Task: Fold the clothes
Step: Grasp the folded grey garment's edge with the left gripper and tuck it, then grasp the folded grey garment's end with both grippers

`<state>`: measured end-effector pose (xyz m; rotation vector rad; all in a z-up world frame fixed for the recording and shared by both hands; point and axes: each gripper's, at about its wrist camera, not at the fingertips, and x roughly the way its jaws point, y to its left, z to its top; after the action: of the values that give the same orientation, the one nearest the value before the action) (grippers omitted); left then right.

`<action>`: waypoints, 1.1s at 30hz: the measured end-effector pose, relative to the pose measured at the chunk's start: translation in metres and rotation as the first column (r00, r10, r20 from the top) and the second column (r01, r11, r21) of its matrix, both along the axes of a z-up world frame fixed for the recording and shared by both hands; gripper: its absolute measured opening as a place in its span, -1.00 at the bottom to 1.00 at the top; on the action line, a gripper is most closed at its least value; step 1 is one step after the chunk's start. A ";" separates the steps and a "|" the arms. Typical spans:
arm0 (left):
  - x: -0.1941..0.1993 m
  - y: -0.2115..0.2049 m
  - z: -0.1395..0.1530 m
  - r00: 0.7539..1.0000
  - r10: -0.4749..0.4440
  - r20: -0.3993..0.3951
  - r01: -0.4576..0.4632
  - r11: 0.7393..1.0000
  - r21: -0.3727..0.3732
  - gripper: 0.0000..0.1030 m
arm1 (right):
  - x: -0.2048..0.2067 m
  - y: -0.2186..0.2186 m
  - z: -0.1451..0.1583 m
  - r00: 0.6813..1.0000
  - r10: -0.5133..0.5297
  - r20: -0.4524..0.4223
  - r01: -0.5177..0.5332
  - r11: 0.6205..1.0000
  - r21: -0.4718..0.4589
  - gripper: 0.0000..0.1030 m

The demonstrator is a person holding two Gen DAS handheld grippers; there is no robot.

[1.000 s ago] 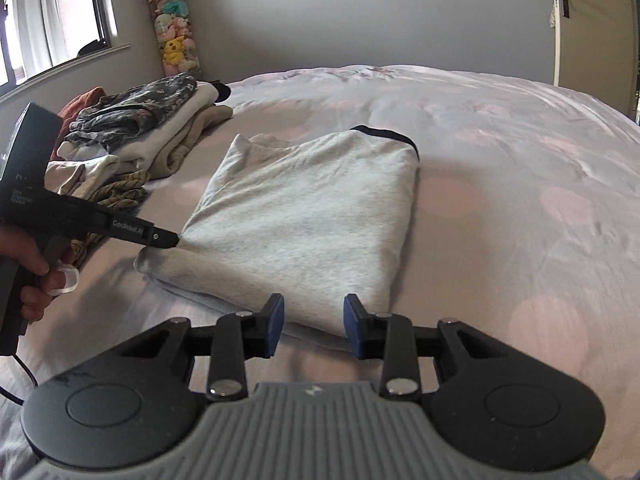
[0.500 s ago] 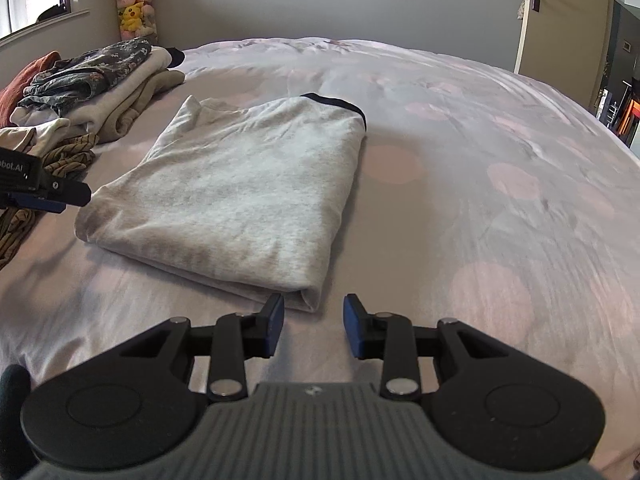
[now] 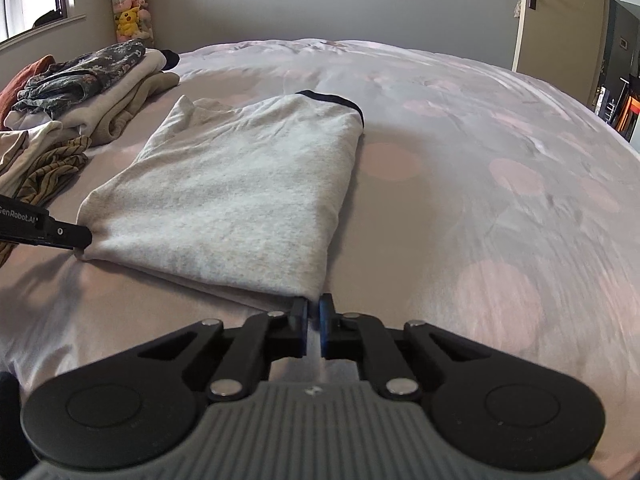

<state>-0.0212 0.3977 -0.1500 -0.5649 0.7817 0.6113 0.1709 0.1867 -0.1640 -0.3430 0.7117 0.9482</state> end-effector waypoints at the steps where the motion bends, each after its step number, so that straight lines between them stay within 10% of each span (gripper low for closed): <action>1: 0.000 0.001 -0.001 1.000 0.001 -0.002 -0.001 1.000 0.000 -0.81 | 0.001 -0.001 -0.001 1.000 -0.004 -0.005 0.004 1.000 -0.005 -0.91; 13: -0.017 -0.002 0.034 0.997 0.080 -0.015 -0.079 0.995 0.058 -0.73 | 0.014 -0.026 0.014 0.987 -0.128 -0.095 0.131 0.991 0.029 -0.87; 17: -0.016 0.004 0.049 0.998 0.044 0.053 -0.048 0.995 0.083 -0.27 | 0.027 -0.029 0.023 0.976 -0.143 -0.166 0.162 0.981 0.110 -0.18; 22: 0.014 0.014 0.043 1.000 -0.001 0.029 -0.002 0.996 0.093 -0.07 | 0.049 -0.017 0.032 0.961 -0.118 -0.251 0.167 0.969 0.182 -0.03; 33: 0.059 0.068 0.002 0.993 -0.017 0.120 0.030 0.993 -0.112 -0.01 | 0.110 0.024 0.016 0.903 -0.041 -0.428 0.161 0.956 0.247 0.06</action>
<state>0.0374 0.4655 -0.1480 -0.6891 0.7126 0.5087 0.2807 0.2106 -0.1484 0.1553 0.9646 1.0177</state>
